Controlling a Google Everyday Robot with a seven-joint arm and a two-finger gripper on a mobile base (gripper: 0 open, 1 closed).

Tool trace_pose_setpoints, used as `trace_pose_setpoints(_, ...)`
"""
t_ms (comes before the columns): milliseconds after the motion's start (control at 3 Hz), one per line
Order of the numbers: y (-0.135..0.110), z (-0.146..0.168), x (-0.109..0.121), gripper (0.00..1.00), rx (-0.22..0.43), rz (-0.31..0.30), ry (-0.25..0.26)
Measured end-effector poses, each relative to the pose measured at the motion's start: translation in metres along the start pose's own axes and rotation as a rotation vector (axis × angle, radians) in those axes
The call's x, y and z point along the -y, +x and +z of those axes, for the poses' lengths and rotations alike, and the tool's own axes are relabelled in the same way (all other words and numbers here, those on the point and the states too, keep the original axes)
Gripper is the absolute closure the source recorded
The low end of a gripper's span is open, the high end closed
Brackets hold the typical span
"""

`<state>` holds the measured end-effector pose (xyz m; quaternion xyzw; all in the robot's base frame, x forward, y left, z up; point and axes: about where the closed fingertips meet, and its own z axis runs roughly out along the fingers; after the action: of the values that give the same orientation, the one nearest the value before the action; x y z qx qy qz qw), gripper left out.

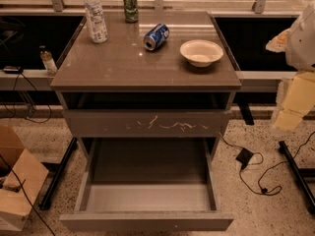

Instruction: Close middle drawer

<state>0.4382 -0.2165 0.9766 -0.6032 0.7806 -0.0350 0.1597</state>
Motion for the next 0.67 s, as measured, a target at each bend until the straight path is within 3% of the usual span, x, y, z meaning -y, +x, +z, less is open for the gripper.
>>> trace_pose_setpoints(333,0.0000,0.0000,0.0000,0.00,0.000,0.000,0.000)
trace_pose_setpoints(667,0.0000,0.0000,0.0000,0.13,0.000,0.000,0.000)
